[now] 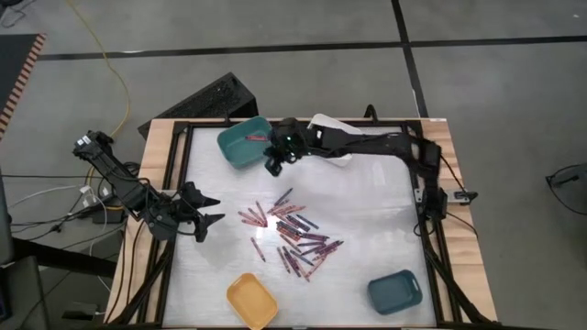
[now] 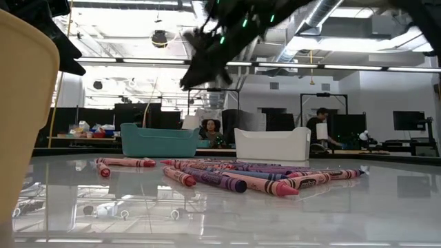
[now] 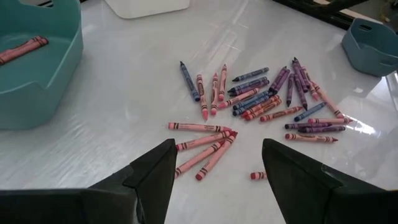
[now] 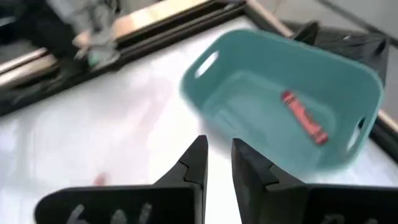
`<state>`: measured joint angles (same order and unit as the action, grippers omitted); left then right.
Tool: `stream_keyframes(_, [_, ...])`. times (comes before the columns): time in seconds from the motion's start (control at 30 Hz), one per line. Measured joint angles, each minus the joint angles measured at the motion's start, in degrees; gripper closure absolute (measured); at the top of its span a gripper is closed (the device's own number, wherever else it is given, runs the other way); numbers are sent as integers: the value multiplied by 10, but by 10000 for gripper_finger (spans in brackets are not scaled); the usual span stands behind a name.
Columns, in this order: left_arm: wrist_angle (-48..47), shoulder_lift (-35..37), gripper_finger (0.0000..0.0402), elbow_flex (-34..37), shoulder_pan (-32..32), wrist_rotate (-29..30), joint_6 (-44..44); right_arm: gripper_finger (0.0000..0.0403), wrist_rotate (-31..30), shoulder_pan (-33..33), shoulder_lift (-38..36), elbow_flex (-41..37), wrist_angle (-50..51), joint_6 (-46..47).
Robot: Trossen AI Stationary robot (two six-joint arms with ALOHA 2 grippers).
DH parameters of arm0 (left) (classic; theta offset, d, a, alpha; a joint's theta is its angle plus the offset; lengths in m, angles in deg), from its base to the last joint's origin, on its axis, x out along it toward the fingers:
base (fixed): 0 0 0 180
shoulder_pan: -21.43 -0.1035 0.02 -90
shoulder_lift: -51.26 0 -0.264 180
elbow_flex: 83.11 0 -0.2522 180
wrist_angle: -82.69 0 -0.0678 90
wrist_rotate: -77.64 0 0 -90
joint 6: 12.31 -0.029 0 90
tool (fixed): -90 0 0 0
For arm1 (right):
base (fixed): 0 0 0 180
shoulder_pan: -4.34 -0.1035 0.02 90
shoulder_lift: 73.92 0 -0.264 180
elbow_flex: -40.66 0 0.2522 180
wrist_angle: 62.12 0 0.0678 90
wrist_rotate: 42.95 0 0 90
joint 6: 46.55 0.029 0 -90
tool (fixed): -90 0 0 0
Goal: Sort crayons
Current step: Put the blue crayon into the white bin
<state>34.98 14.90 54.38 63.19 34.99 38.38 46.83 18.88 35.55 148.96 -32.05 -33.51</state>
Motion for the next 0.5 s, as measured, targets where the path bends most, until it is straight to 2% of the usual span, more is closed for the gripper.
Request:
stream_keyframes(0.2, [1, 0, 174, 0, 0, 0, 0, 335, 0, -63, -79, 1, 219, 4])
stream_keyframes(0.33, [4, 0, 174, 0, 0, 0, 1, 335, -2, -120, -107, 1, 346, 54])
stream_keyframes(0.4, [5, 0, 174, 0, 0, 0, 1, 335, -21, -161, -113, 1, 396, 82])
stream_keyframes(0.5, [5, 0, 174, 0, 0, 0, 8, 335, -88, -240, -113, -1, 471, 136])
